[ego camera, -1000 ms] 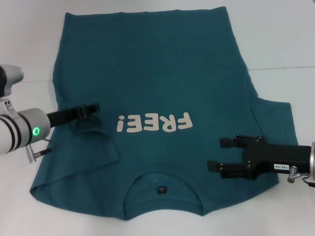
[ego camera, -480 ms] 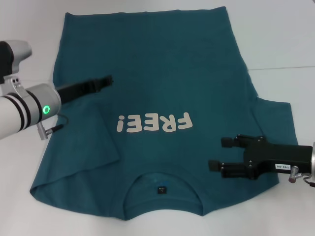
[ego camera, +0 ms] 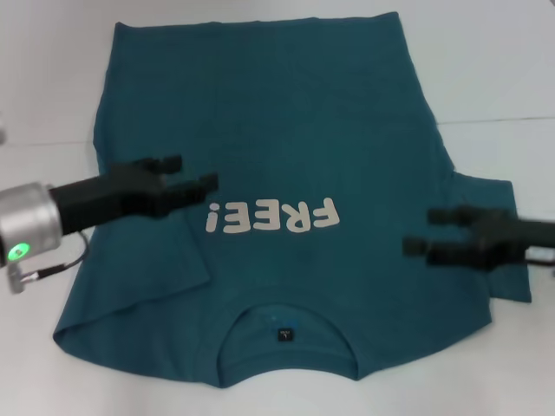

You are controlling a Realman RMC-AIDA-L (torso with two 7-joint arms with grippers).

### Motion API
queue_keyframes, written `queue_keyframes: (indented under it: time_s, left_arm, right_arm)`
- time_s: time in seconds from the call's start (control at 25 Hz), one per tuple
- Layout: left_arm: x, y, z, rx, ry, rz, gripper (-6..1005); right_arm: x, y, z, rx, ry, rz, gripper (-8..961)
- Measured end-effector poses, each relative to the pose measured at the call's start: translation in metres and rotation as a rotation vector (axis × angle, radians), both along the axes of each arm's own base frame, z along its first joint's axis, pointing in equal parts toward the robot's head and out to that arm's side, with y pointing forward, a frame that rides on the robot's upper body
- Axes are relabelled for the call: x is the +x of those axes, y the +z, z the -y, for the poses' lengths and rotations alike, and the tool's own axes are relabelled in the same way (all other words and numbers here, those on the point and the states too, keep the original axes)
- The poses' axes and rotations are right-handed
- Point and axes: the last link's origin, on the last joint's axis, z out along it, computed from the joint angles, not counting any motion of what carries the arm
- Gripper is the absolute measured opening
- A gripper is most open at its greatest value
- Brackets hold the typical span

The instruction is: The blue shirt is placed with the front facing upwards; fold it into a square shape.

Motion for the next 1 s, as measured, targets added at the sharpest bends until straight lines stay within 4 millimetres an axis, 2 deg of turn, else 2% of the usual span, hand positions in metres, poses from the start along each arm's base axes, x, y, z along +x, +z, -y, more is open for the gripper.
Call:
queue_keyframes:
  time_s: [0.08, 0.2, 0.28, 0.4, 0.48, 0.68, 0.88, 1.0]
  left_arm:
    - [-0.004, 0.006, 0.013, -0.016, -0.048, -0.003, 703]
    - [-0.011, 0.008, 0.03, -0.031, -0.088, -0.008, 805]
    - [-0.013, 0.006, 0.036, -0.038, -0.101, -0.009, 873]
    - [-0.015, 0.002, 0.038, -0.046, -0.1, -0.014, 878]
    - [-0.016, -0.001, 0.039, -0.047, -0.1, -0.017, 880]
    - [-0.018, -0.007, 0.041, -0.056, -0.11, -0.031, 881]
    - [-0.022, -0.014, 0.043, -0.073, -0.121, -0.054, 879]
    - [-0.024, -0.019, 0.043, -0.089, -0.119, -0.089, 878]
  right_arm:
    - [-0.002, 0.022, -0.002, 0.016, -0.043, -0.031, 938]
    - [-0.007, 0.053, -0.002, -0.001, -0.137, -0.088, 938]
    - [-0.01, 0.071, -0.002, -0.044, -0.233, -0.114, 938]
    - [-0.008, 0.094, -0.003, -0.074, -0.407, -0.108, 938]
    - [0.002, 0.111, -0.003, -0.079, -0.592, -0.102, 938]
    - [0.017, 0.113, -0.002, -0.071, -0.733, -0.097, 931]
    - [0.046, 0.111, -0.005, 0.005, -0.88, -0.039, 924]
    - [0.055, 0.109, -0.01, 0.029, -0.925, 0.009, 920]
